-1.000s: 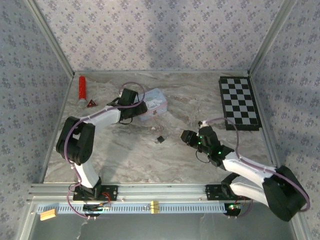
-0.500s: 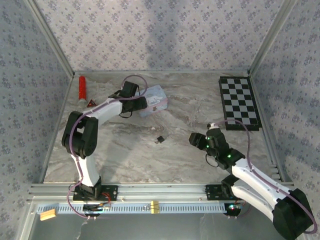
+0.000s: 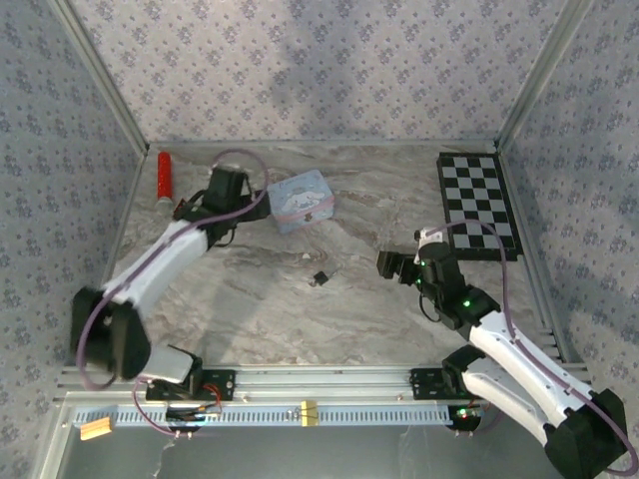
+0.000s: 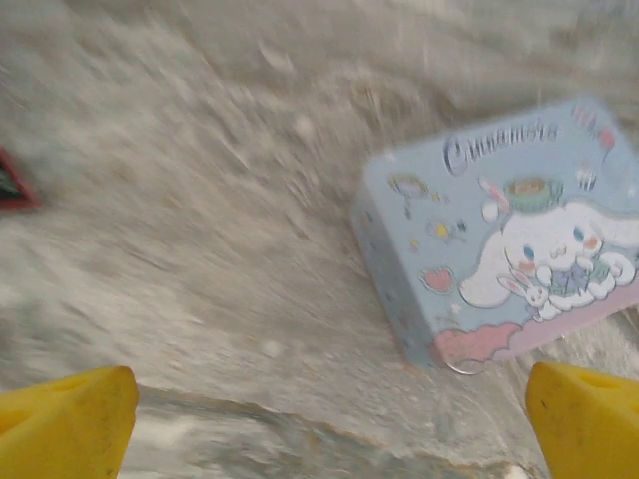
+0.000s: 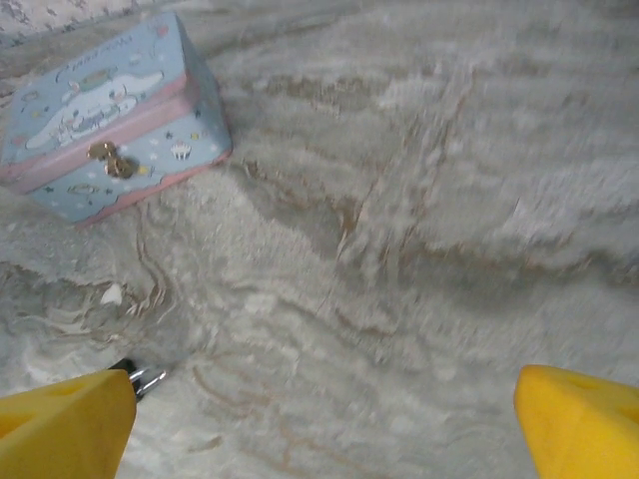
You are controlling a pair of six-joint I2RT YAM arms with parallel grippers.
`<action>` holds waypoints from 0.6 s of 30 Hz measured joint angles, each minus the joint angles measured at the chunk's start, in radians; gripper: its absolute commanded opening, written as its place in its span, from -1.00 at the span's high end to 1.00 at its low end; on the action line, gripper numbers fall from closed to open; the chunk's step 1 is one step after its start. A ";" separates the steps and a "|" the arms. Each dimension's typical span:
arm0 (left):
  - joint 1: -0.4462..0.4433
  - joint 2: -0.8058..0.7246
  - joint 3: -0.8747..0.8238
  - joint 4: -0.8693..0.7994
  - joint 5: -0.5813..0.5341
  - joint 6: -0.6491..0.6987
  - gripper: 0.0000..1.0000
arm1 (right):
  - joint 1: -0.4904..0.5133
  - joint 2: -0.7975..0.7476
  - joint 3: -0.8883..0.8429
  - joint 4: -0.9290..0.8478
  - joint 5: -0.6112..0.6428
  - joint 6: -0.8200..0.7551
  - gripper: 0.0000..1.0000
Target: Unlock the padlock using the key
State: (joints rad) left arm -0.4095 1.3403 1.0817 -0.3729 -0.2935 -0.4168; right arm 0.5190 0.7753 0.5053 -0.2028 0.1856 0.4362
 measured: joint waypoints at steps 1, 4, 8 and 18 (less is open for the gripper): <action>0.001 -0.060 -0.042 0.019 -0.037 0.010 -0.99 | 0.000 -0.001 0.003 0.008 0.021 -0.023 -0.98; 0.007 -0.210 -0.186 0.101 -0.172 0.051 -1.00 | 0.000 0.002 0.003 0.058 0.105 -0.116 -0.98; 0.028 -0.300 -0.414 0.288 -0.333 0.146 -1.00 | -0.009 0.046 -0.019 0.169 0.219 -0.294 -0.98; 0.196 -0.054 -0.719 0.832 -0.283 0.386 -1.00 | -0.255 0.354 -0.171 0.588 0.238 -0.513 -0.98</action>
State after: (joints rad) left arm -0.2131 1.2865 0.3630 0.4595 -0.5766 -0.0311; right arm 0.2642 1.1294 0.3344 0.3851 0.4240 -0.0769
